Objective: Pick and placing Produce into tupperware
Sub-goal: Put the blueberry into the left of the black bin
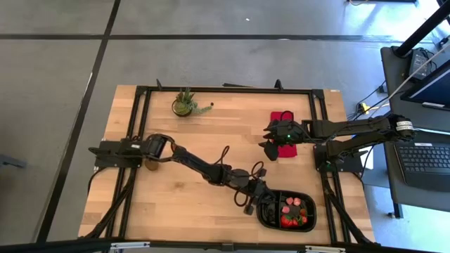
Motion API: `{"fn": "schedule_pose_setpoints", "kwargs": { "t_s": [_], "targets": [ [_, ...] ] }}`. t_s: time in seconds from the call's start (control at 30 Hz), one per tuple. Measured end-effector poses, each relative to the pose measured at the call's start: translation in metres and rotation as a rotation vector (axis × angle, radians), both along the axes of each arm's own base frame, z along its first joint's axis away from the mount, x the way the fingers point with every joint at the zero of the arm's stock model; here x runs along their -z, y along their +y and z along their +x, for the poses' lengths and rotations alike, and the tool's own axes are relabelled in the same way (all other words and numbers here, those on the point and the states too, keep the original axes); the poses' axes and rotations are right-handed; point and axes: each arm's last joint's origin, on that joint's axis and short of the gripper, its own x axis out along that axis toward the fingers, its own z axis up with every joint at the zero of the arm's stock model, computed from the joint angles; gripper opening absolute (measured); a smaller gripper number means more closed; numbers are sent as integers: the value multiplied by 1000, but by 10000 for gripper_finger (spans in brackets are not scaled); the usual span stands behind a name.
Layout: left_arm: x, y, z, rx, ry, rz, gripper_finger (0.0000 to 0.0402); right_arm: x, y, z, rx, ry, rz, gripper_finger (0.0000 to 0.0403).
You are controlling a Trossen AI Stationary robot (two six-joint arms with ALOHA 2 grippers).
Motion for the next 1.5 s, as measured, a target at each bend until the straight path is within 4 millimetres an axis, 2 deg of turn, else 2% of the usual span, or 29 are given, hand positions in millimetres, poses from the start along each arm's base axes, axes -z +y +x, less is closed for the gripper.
{"fn": "schedule_pose_setpoints", "kwargs": {
  "t_s": [0.17, 0.4, 0.7, 0.9, 1.0, 1.17, 1.5],
  "targets": [
    [-22, 9, -6, -4, 79, 71, 168, 1, 0, -1, 0, 15, 1, 222],
    [-75, 41, -32, -56, 300, 123, 184, 1, 0, -1, 0, 14, 1, 222],
    [-164, 98, -99, -188, 480, 140, 173, 3, 0, -4, 0, 52, 3, 222],
    [-197, 139, -139, -467, 543, 182, 177, 4, 0, -4, -1, 55, 2, 222],
    [-204, 162, -154, -569, 582, 155, 183, 4, 0, -4, -2, 55, 1, 222],
    [-201, 204, -169, -691, 677, 59, 204, 4, 0, -4, -2, 55, 1, 222],
    [-177, 284, -180, -793, 786, -77, 292, 3, 0, -3, -3, 46, -1, 222]
  ]
}}
